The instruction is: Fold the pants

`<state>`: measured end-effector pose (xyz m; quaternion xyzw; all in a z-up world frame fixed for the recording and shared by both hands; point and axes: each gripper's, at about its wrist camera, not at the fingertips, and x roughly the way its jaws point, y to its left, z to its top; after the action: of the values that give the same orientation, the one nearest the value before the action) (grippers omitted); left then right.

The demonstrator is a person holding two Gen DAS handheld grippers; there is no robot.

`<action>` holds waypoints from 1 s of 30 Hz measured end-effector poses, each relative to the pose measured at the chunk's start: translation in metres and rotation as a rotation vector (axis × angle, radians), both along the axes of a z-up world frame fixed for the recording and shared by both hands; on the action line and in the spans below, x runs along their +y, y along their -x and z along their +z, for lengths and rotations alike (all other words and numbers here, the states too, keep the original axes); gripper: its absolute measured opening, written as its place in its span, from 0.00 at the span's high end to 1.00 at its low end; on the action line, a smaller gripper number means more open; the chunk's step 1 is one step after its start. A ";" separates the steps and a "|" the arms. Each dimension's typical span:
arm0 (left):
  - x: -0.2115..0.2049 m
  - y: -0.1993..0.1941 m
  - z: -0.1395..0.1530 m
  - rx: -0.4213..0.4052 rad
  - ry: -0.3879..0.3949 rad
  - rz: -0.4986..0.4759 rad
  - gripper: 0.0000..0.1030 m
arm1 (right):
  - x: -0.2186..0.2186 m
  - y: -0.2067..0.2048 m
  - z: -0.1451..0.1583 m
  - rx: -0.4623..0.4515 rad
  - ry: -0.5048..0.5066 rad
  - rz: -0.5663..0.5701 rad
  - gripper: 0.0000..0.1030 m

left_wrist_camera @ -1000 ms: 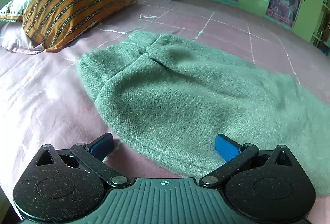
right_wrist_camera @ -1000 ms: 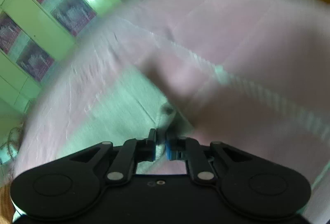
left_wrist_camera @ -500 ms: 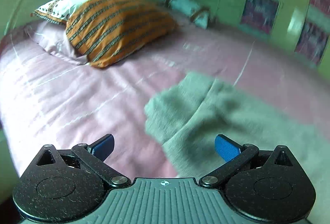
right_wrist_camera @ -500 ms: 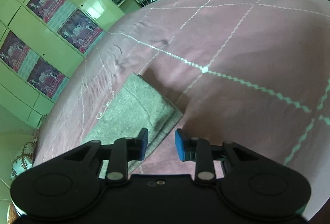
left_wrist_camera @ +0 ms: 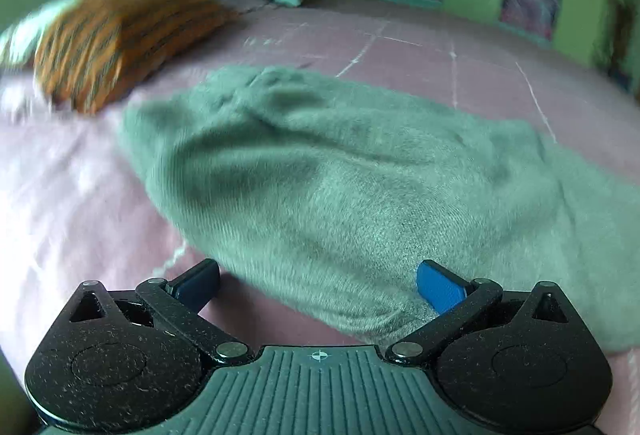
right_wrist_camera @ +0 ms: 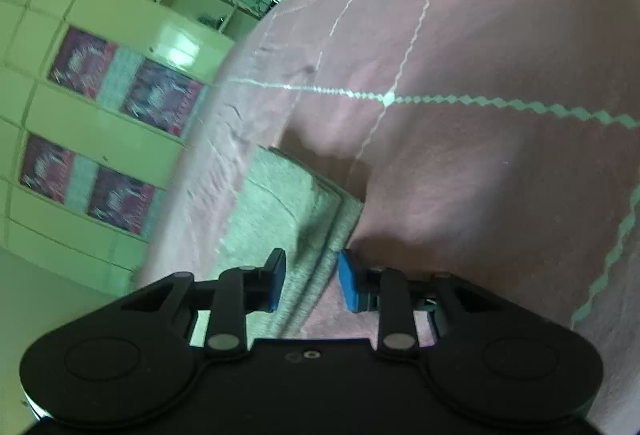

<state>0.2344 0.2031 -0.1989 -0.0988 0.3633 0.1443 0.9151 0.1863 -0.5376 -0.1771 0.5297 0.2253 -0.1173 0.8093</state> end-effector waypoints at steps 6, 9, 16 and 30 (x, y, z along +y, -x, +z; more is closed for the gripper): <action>-0.002 0.006 -0.002 -0.025 -0.010 0.006 0.00 | 0.004 -0.007 -0.006 0.013 0.004 0.026 0.80; -0.011 0.007 0.010 -0.027 -0.028 0.052 0.00 | 0.009 -0.015 -0.005 0.031 0.050 0.047 0.86; -0.134 -0.002 0.040 -0.129 0.049 -0.206 0.00 | 0.020 -0.012 0.006 0.049 0.159 0.074 0.90; -0.348 -0.009 0.027 -0.078 0.066 -0.394 0.00 | 0.016 0.013 0.006 -0.040 0.092 0.037 0.85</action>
<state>0.2437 -0.1453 -0.1719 -0.0612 0.3442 -0.0535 0.9354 0.1732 -0.5218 -0.1708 0.4898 0.2132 -0.1017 0.8393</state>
